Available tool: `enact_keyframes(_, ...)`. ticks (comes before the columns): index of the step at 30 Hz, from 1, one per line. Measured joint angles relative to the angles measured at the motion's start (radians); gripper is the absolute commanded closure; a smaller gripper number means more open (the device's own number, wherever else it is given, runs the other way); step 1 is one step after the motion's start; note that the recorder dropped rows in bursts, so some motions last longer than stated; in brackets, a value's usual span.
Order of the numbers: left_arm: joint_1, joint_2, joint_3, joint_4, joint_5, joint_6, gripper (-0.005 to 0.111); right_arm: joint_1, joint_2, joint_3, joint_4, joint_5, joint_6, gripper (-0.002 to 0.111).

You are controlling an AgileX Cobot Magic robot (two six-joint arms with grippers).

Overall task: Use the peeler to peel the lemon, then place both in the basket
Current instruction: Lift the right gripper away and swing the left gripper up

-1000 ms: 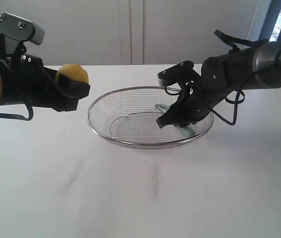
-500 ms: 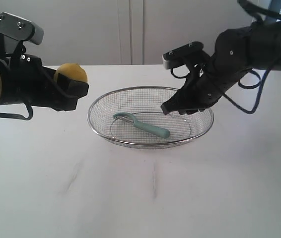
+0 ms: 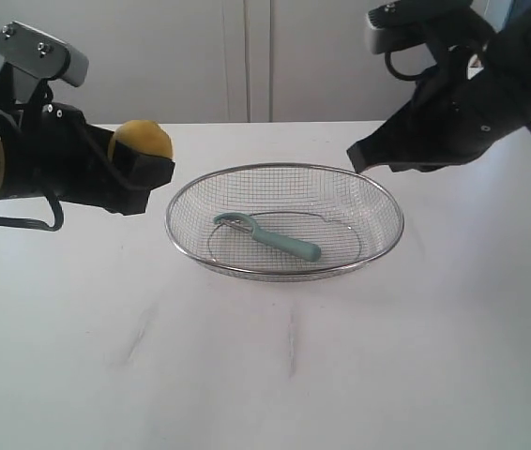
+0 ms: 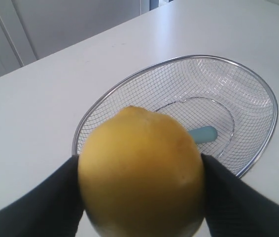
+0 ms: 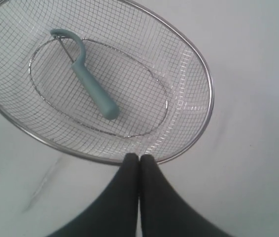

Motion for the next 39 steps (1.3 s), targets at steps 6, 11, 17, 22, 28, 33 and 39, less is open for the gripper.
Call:
enact_keyframes(6,0.000,0.000,0.000,0.000,-0.014,0.000,0.107,0.000,-0.124,0.061,0.000,0.009,0.028,0.108)
enact_keyframes(11,0.000,0.000,0.000,0.000,-0.014,0.000,0.107,0.000,-0.130,0.061,0.000,0.009,0.028,0.108)
enact_keyframes(17,0.000,0.039,-0.066,0.021,0.022,-0.042,0.107,0.000,-0.130,0.061,0.000,0.009,0.028,0.108)
enact_keyframes(22,0.000,0.157,-0.238,0.030,-0.008,-0.159,0.107,0.000,-0.130,0.061,0.000,0.009,0.028,0.108)
enact_keyframes(28,0.000,0.347,-0.435,0.032,0.017,-0.151,0.107,0.000,-0.130,0.061,0.000,0.009,0.028,0.108)
enact_keyframes(33,0.000,0.397,-0.470,0.044,0.312,0.032,0.107,0.000,-0.130,0.061,0.000,0.009,0.028,0.108)
enact_keyframes(39,0.003,0.402,-0.476,0.028,0.564,0.266,0.107,0.000,-0.130,0.061,0.000,0.009,0.028,0.108)
